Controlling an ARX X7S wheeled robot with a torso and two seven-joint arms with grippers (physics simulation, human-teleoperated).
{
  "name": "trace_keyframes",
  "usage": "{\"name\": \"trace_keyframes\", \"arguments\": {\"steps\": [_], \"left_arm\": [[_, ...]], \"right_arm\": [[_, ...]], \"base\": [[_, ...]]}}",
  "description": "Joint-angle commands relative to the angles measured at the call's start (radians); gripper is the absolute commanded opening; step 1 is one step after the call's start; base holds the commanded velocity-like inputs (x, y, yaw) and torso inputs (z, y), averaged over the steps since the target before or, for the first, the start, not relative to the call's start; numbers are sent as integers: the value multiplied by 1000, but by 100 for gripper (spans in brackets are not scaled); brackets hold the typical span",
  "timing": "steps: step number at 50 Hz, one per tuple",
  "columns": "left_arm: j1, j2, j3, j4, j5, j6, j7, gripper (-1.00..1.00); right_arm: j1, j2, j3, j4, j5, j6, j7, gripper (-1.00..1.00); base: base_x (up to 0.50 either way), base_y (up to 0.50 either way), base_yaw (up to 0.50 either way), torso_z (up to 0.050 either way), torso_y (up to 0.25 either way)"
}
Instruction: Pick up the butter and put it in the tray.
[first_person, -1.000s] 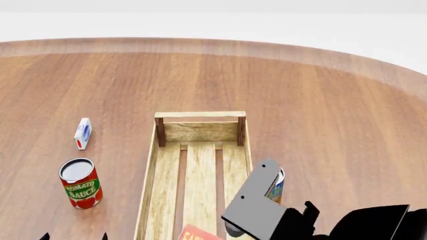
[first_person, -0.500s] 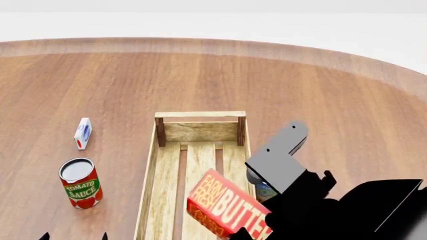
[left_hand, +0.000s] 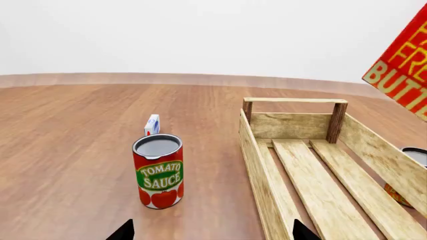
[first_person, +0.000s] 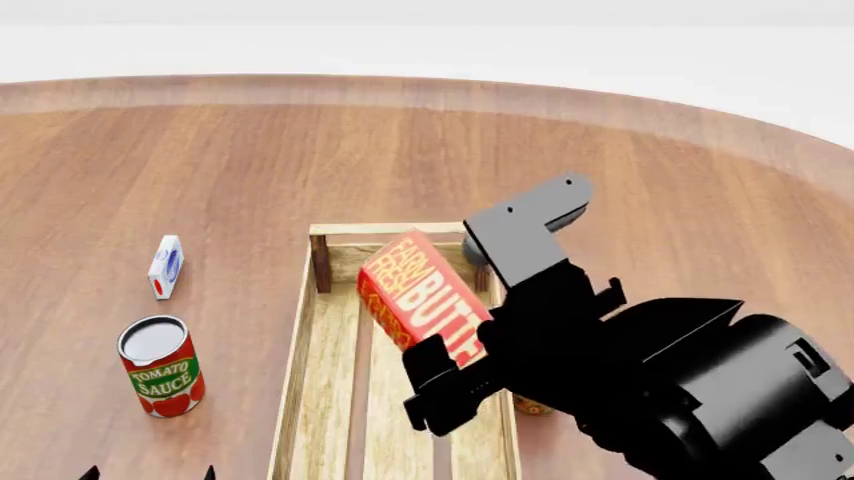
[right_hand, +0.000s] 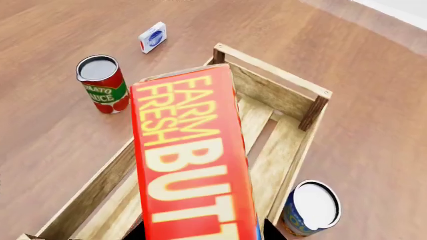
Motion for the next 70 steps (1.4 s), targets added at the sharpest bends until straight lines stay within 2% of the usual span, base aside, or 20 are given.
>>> {"name": "trace_keyframes", "arguments": {"steps": [1, 10, 16, 24, 39, 46, 53, 70], "left_arm": [[2, -3, 3, 0, -1, 6, -4, 100], [1, -4, 7, -2, -2, 10, -6, 100], [2, -7, 9, 7, -4, 5, -10, 100], [3, -8, 10, 10, -6, 5, -13, 100], [3, -10, 17, 6, -7, 13, -14, 100], [4, -11, 19, 4, -8, 19, -15, 100], [3, -13, 22, 5, -9, 19, -16, 100], [1, -19, 26, 13, -14, 12, -22, 100]], "right_arm": [[40, -148, -11, 209, -104, -86, -27, -100], [62, -266, -49, 437, -180, -191, -96, -100], [98, -393, -87, 718, -248, -295, -188, -100], [118, -505, -127, 973, -307, -412, -268, -100], [70, -512, -444, 964, -72, -465, -227, -100], [62, -512, -541, 958, 10, -474, -226, -100], [49, -512, -593, 961, 33, -469, -238, -100], [35, -512, -606, 963, 28, -447, -255, -100]], "base": [[0, 0, 0, 0, 10], [0, 0, 0, 0, 1], [0, 0, 0, 0, 0], [0, 0, 0, 0, 1], [0, 0, 0, 0, 1], [0, 0, 0, 2, 1], [0, 0, 0, 0, 1], [0, 0, 0, 0, 0]]}}
